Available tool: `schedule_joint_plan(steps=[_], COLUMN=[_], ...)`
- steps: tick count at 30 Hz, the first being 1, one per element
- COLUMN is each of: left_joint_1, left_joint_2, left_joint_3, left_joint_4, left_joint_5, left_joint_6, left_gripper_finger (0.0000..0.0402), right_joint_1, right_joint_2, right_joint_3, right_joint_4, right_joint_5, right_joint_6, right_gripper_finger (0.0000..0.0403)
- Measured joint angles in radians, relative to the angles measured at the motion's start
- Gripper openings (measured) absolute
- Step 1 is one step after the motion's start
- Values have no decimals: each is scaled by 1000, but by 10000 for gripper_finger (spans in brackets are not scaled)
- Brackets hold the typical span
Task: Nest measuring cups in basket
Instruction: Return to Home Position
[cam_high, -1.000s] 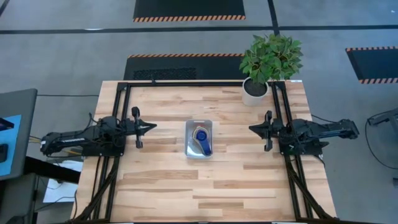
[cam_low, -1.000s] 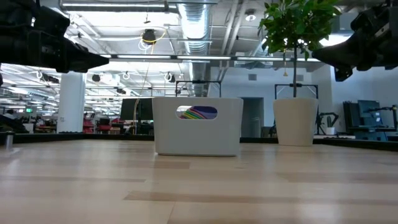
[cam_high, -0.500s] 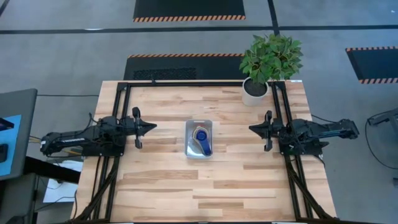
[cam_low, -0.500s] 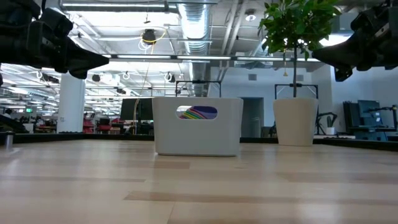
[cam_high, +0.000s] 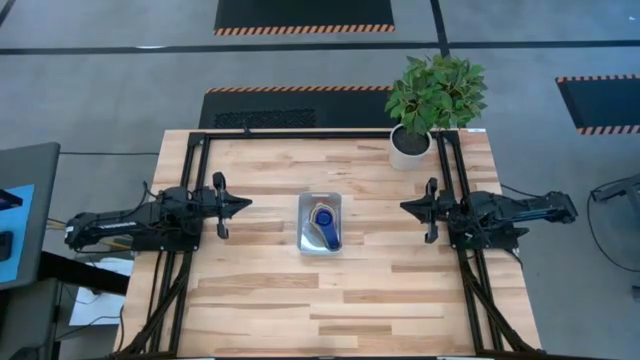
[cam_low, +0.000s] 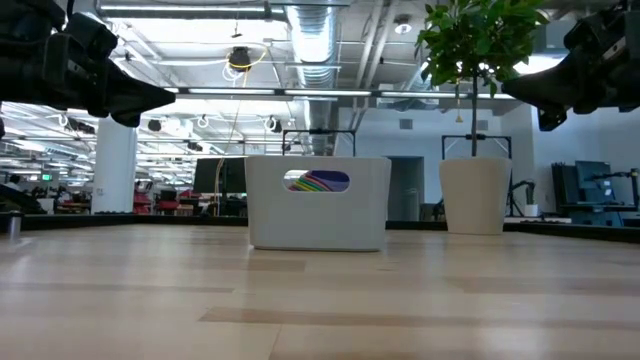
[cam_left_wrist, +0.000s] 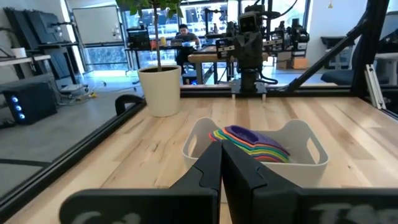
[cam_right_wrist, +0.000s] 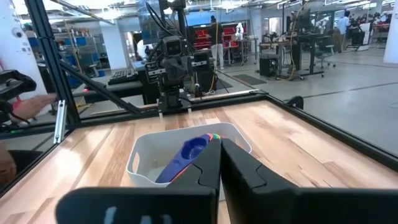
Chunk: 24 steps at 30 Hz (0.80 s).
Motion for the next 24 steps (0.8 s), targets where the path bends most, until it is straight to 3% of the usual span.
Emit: schedule_joint_plan(steps=[24], left_joint_1=[0], left_joint_2=[0], left_joint_3=[0], left_joint_4=[0], left_joint_5=[0], left_joint_6=[0], left_gripper_finger=[0], right_joint_1=[0], right_joint_2=[0], right_joint_3=[0], right_joint_4=[0], right_joint_5=[0], right_joint_6=[0], right_gripper_finger=[37])
